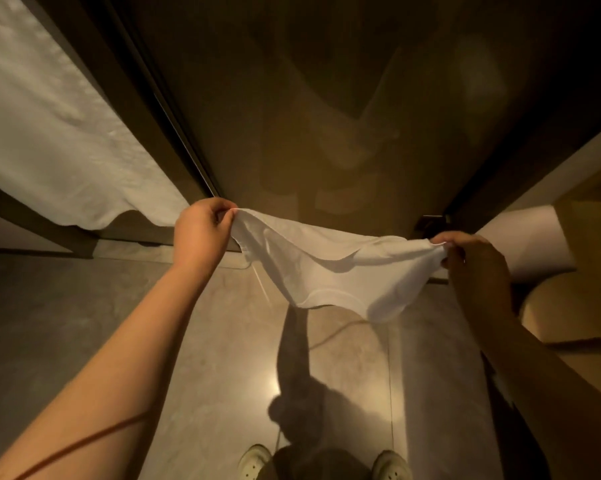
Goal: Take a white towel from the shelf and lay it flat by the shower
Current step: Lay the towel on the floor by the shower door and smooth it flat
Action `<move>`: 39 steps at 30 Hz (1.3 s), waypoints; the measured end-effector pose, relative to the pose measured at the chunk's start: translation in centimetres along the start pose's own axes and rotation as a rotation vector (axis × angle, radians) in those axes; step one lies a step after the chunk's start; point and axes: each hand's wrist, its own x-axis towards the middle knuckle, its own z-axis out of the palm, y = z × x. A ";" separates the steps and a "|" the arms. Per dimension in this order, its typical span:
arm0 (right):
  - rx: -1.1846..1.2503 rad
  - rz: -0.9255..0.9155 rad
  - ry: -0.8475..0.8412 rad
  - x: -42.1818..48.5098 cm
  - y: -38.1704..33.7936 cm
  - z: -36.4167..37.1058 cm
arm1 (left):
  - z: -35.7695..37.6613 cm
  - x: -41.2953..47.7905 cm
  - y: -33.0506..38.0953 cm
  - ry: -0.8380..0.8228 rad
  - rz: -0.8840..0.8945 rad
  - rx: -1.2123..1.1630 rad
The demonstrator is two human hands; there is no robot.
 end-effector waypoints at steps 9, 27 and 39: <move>-0.030 -0.147 0.078 2.7 18.2 18.8 | 22.1 -5.3 -16.6 -0.029 0.050 0.000; -0.333 -0.307 -0.151 1.4 36.7 41.2 | 42.5 -16.1 -33.9 -0.357 0.255 0.173; -0.287 -0.454 -0.435 -3.1 37.1 44.3 | 44.3 -18.5 -33.7 -0.714 0.214 0.481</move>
